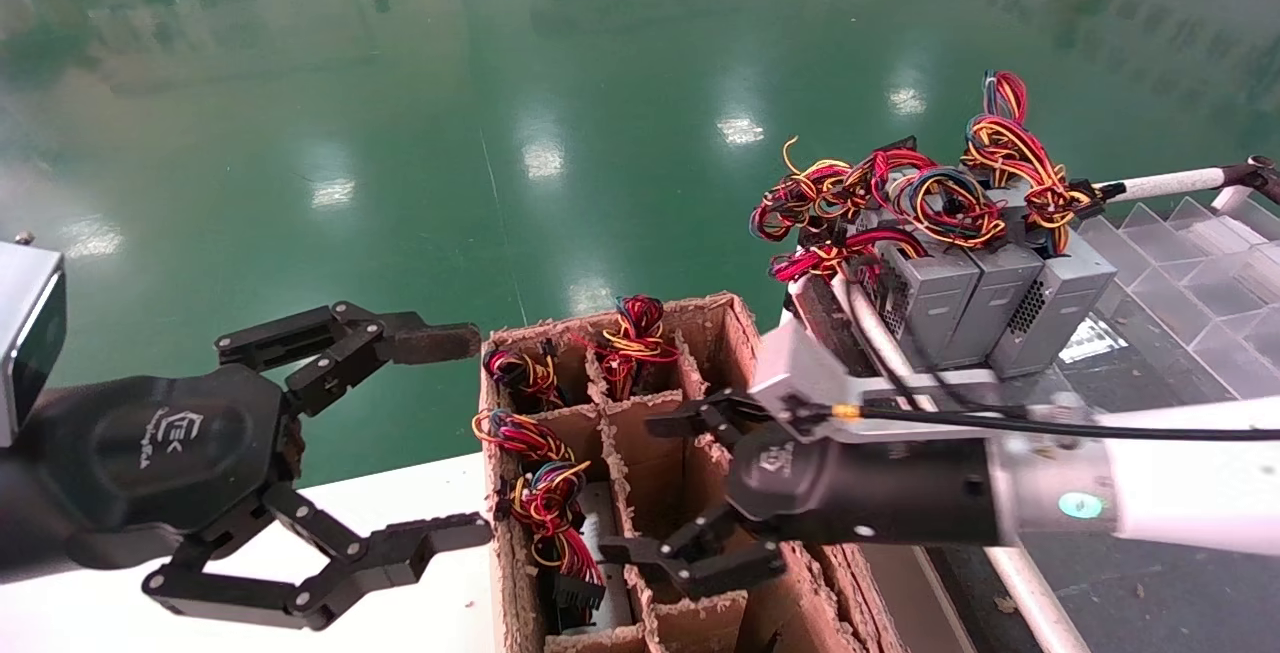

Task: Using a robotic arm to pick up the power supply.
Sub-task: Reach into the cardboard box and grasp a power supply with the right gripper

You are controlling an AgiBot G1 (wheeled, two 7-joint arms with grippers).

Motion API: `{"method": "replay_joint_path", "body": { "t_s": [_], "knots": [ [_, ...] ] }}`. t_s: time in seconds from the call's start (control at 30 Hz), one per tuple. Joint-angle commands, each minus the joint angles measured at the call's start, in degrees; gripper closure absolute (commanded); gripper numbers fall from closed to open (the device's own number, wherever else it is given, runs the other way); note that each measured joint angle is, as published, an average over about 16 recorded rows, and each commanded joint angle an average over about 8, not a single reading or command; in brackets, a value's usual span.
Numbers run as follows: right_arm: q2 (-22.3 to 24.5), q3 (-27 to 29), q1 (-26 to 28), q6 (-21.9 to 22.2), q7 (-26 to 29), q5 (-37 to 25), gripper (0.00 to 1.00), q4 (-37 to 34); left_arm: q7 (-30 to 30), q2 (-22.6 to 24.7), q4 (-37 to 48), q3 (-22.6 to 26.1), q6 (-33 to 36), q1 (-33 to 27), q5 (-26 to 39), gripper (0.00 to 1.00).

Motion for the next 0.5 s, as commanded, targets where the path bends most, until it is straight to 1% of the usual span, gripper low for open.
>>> {"method": "replay_joint_path", "body": {
  "t_s": [0.03,0.13,0.17,0.3,0.5],
  "knots": [
    [-1.9,-1.0,0.9,0.4,-0.3,-1.5,0.57,-1.8,0.0,0.0,0.0,0.0,0.0,0.0,0.0,0.0],
    [-3.7,-1.8,1.0,2.0,-1.6,-3.3,0.94,-2.7,0.0,0.0,0.0,0.0,0.0,0.0,0.0,0.0],
    [-4.2,-2.0,1.0,2.5,-1.9,-3.9,0.99,-2.9,0.0,0.0,0.0,0.0,0.0,0.0,0.0,0.0],
    [-5.9,-2.7,0.6,4.2,-2.7,-5.3,1.0,-3.4,0.0,0.0,0.0,0.0,0.0,0.0,0.0,0.0],
    [-7.8,-3.4,0.7,5.3,-2.8,-6.3,1.0,-5.0,0.0,0.0,0.0,0.0,0.0,0.0,0.0,0.0]
  ]
}}
